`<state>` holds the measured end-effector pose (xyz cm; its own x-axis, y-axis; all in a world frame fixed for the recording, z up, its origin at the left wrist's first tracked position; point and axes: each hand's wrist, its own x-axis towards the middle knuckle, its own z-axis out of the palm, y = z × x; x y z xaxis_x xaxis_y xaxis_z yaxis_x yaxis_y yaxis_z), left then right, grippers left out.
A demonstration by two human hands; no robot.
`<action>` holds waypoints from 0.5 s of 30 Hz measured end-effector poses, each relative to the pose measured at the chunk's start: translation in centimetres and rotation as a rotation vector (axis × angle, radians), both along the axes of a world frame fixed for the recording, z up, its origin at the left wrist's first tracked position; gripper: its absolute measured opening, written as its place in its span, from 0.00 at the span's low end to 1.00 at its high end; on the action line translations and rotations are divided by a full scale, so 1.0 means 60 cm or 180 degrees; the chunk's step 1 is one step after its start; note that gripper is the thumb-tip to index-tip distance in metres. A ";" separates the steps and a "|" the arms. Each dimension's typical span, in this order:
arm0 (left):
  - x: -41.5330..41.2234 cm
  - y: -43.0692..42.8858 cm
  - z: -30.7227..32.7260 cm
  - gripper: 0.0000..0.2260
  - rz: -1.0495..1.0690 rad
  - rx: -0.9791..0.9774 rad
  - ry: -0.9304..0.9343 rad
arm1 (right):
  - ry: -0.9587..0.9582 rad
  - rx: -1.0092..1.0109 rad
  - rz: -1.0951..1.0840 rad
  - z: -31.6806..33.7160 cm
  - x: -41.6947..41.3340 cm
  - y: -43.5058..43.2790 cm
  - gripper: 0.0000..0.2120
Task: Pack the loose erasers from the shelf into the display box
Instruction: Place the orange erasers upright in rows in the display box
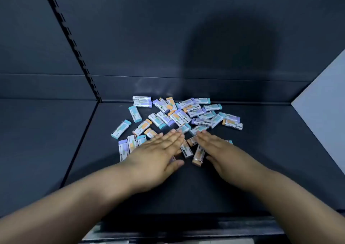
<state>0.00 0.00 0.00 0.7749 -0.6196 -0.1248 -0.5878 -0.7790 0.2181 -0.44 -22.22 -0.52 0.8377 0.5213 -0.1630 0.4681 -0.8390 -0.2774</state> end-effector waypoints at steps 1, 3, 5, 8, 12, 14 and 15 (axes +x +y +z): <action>0.000 -0.003 -0.004 0.30 0.0000 0.0013 0.0038 | -0.0146 0.0079 0.0056 -0.008 0.003 -0.002 0.27; 0.000 -0.005 -0.012 0.28 0.0061 -0.0043 0.0049 | -0.0464 0.0272 0.0132 -0.024 0.006 -0.010 0.24; 0.000 -0.010 -0.019 0.28 0.0171 -0.0132 0.0048 | -0.0677 0.0372 0.0208 -0.035 0.008 -0.010 0.18; 0.001 -0.017 -0.020 0.28 0.0322 -0.0309 -0.0041 | -0.0887 0.0287 0.0194 -0.024 0.008 -0.008 0.10; 0.006 -0.031 -0.012 0.28 0.0518 -0.0445 -0.0134 | -0.1317 -0.0171 0.0359 -0.021 0.006 -0.012 0.10; 0.013 -0.035 -0.010 0.27 0.0541 -0.0435 -0.0169 | -0.1441 -0.0220 0.0373 -0.024 0.001 -0.014 0.06; 0.015 -0.037 -0.008 0.27 0.0553 -0.0432 -0.0167 | -0.1441 -0.0179 0.0309 -0.024 -0.002 -0.014 0.06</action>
<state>0.92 -2.19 -0.50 0.8747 -0.4847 -0.0059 -0.4608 -0.8351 0.3005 -0.58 -23.05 -1.98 0.7788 0.6016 0.1776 0.6087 -0.7932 0.0175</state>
